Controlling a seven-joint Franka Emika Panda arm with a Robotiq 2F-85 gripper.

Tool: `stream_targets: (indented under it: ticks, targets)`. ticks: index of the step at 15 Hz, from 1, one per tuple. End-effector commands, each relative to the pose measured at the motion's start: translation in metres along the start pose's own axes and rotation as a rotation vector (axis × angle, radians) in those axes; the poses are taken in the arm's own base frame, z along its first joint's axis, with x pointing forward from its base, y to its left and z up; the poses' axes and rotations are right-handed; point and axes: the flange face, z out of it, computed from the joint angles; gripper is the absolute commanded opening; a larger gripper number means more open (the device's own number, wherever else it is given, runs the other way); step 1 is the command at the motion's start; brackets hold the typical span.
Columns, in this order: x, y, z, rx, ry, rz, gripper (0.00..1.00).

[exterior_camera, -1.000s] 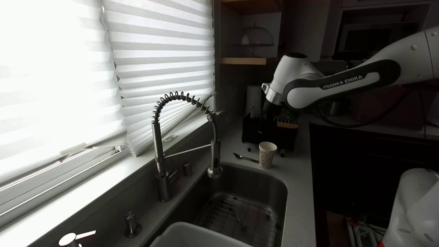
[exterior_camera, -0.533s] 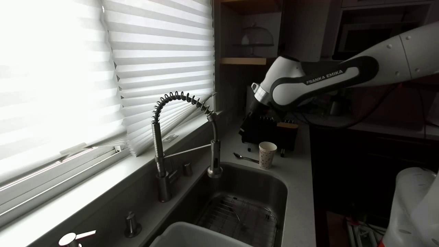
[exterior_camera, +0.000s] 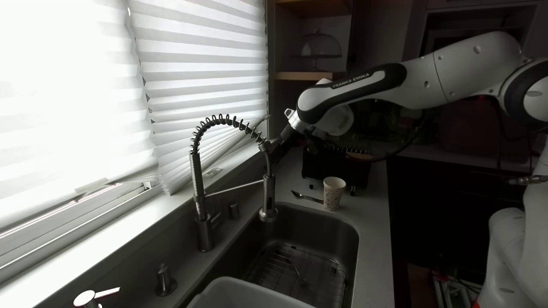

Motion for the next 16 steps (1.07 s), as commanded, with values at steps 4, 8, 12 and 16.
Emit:
stream_targets:
  ticks: [4,8,12,16]
  targets:
    - [0.042,-0.006,0.065,0.182,-0.038,-0.131,1.0]
    - [0.057,-0.008,0.09,0.248,-0.023,-0.194,1.0]
    - [0.059,-0.018,0.095,0.236,-0.016,-0.214,1.0]
    - [0.061,-0.021,0.098,0.239,-0.013,-0.218,1.0]
